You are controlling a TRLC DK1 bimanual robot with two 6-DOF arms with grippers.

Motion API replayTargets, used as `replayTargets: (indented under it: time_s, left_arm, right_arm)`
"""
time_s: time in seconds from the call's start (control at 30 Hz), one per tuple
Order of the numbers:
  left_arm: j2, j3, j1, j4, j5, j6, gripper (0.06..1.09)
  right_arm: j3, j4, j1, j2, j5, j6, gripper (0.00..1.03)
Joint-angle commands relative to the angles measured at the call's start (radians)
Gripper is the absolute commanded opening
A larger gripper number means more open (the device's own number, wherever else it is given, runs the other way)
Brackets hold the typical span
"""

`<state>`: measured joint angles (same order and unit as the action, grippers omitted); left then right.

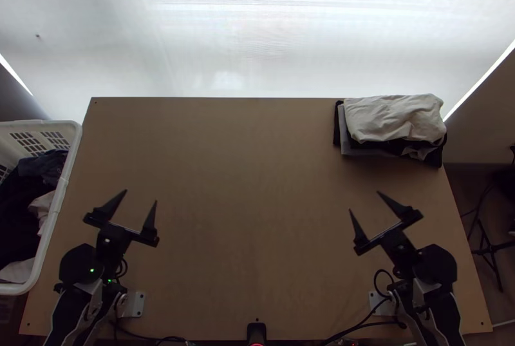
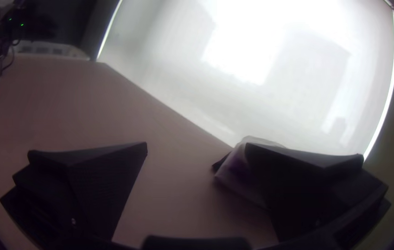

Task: Fold the t-shirt

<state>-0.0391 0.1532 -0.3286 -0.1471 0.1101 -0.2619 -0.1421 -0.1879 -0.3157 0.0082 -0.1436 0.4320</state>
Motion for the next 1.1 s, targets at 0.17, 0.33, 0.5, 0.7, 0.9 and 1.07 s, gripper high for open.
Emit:
replayTargets:
  time_s: [0.17, 0.33, 0.5, 0.7, 0.9, 1.07]
  left_arm:
    - [-0.84, 0.812, 0.395, -0.29, 0.068, 0.191, 1.04]
    - [-1.15, 1.198, 0.741, -0.514, 0.025, 0.426, 1.04]
    - [-1.183, 1.261, 0.99, -0.419, 0.031, 0.501, 1.04]
    - [-1.249, 1.278, 1.231, -0.374, 0.056, 0.533, 1.04]
    - [-1.427, 1.296, 1.355, -0.45, 0.247, 0.277, 1.04]
    - [-1.624, 1.284, 1.442, -0.463, 0.246, 0.096, 1.04]
  right_arm:
    - [-0.636, -0.199, 0.15, 0.61, 0.236, -0.337, 0.98]
    - [-0.949, -0.547, 0.228, 0.941, 0.226, -0.547, 0.98]
    - [-1.034, -0.594, 0.236, 0.966, 0.228, -0.541, 0.98]
    - [-1.091, -0.667, 0.23, 0.958, 0.2, -0.453, 0.98]
    - [-1.133, -0.72, 0.231, 1.023, 0.207, -0.391, 0.98]
    - [-1.151, -0.759, 0.228, 1.033, 0.205, -0.386, 0.98]
